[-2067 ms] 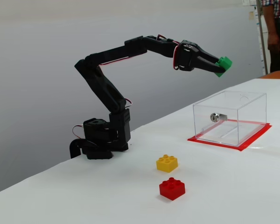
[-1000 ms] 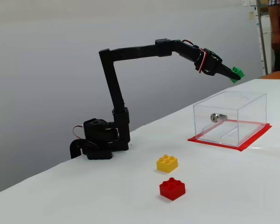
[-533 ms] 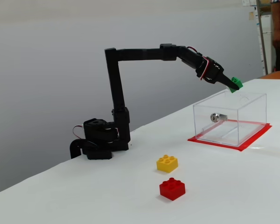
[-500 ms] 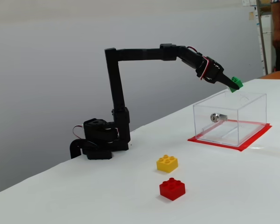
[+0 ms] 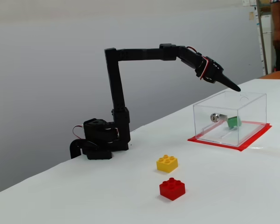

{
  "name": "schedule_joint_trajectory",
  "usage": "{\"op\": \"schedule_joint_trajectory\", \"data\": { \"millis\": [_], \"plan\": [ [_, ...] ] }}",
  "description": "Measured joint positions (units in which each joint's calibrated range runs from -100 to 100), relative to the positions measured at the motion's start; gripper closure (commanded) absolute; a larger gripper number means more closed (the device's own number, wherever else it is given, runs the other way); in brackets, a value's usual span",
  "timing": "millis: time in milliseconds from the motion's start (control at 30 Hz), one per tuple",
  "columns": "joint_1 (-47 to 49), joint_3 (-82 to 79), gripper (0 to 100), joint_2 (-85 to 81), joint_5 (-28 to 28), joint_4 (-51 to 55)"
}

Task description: Pick the green lego brick and place it into the transparent box

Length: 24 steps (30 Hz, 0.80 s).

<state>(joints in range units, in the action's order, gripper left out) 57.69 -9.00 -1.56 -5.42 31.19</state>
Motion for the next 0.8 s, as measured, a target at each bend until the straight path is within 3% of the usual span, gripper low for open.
{"op": "schedule_joint_trajectory", "data": {
  "millis": [167, 433, 800],
  "plan": [
    [0.0, 0.0, 73, 0.0, 0.0, 0.0],
    [-0.53, 0.0, 98, 0.0, 0.0, 0.0],
    [-5.34, 0.0, 99, -2.54, 0.0, 5.57]
  ]
}}
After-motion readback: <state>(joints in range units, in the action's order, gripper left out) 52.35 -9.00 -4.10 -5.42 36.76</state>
